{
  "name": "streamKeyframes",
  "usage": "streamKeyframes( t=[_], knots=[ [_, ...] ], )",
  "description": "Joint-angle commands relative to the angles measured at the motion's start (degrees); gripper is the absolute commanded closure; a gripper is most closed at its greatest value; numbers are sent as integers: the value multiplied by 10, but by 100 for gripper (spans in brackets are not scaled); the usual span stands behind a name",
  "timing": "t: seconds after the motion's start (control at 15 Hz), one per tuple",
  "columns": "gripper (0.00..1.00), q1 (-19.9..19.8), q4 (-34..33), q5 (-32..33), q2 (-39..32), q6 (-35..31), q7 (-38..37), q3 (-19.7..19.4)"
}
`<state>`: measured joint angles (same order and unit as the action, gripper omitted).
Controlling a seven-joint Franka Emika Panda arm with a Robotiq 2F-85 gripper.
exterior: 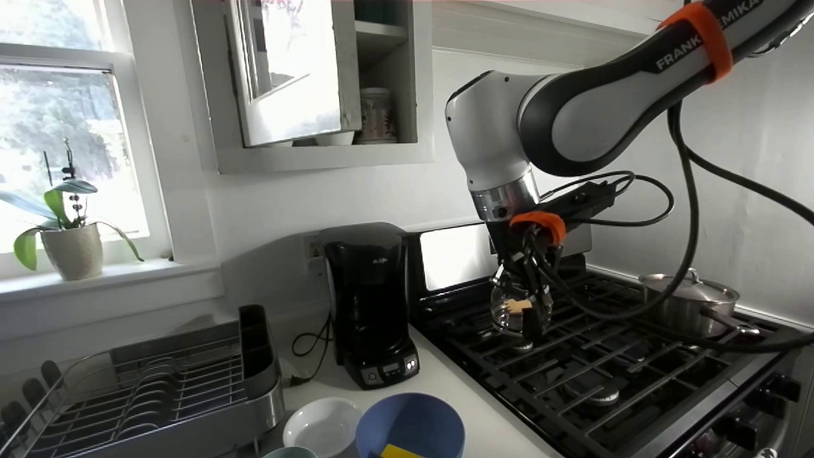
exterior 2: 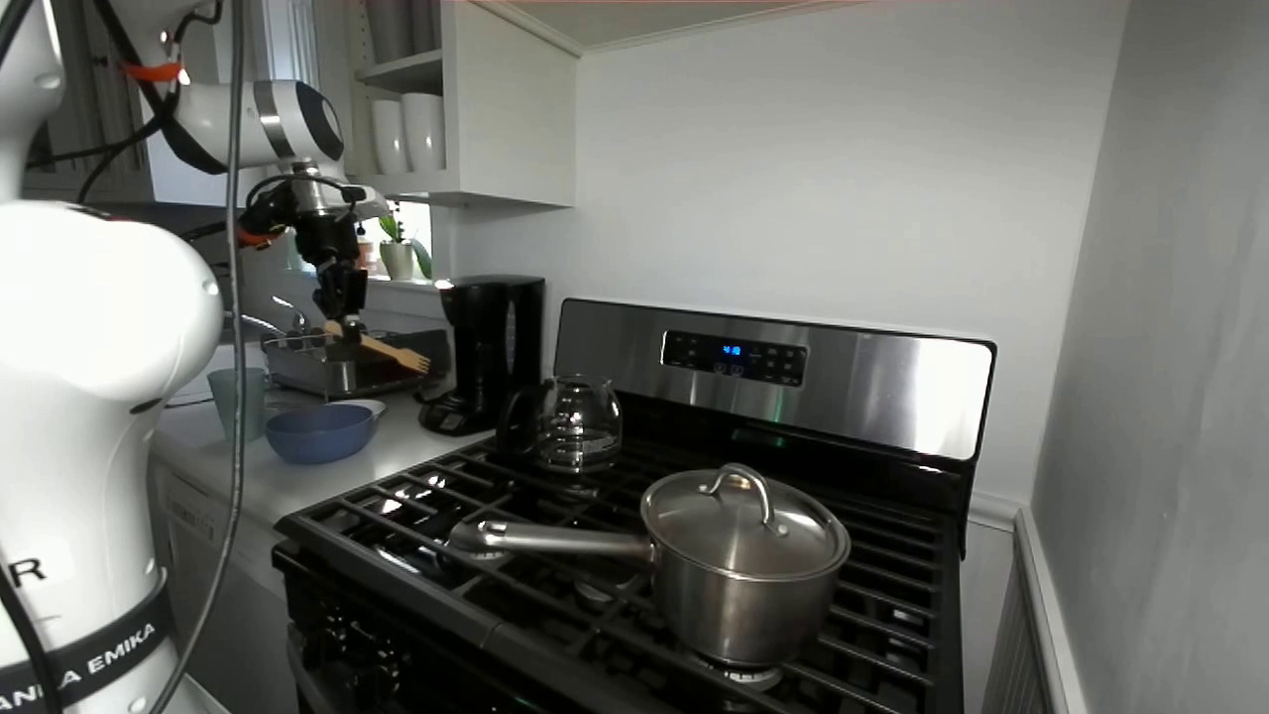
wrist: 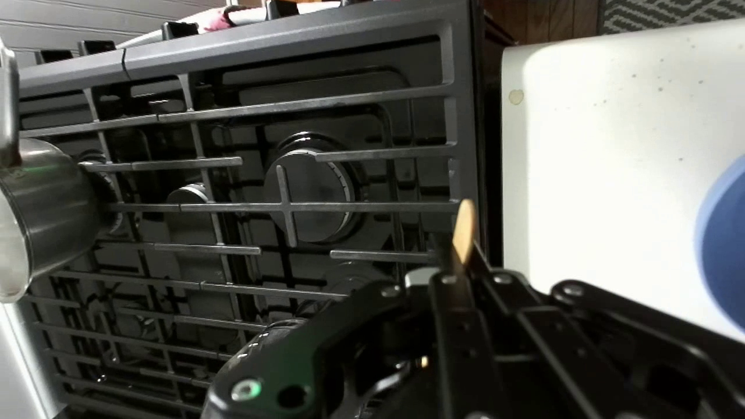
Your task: Pick up the wooden fork and mix the contents of the kettle, put the wooden fork back on the blue bowl
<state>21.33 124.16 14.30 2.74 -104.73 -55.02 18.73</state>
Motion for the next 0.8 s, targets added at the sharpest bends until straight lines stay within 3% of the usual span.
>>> streamKeyframes(
  t=[0.0, 0.73],
  knots=[
    [99, -36, -19, -25, 15, 23, -5, -18],
    [99, -129, -48, -120, 48, 65, 2, -92]
  ],
)
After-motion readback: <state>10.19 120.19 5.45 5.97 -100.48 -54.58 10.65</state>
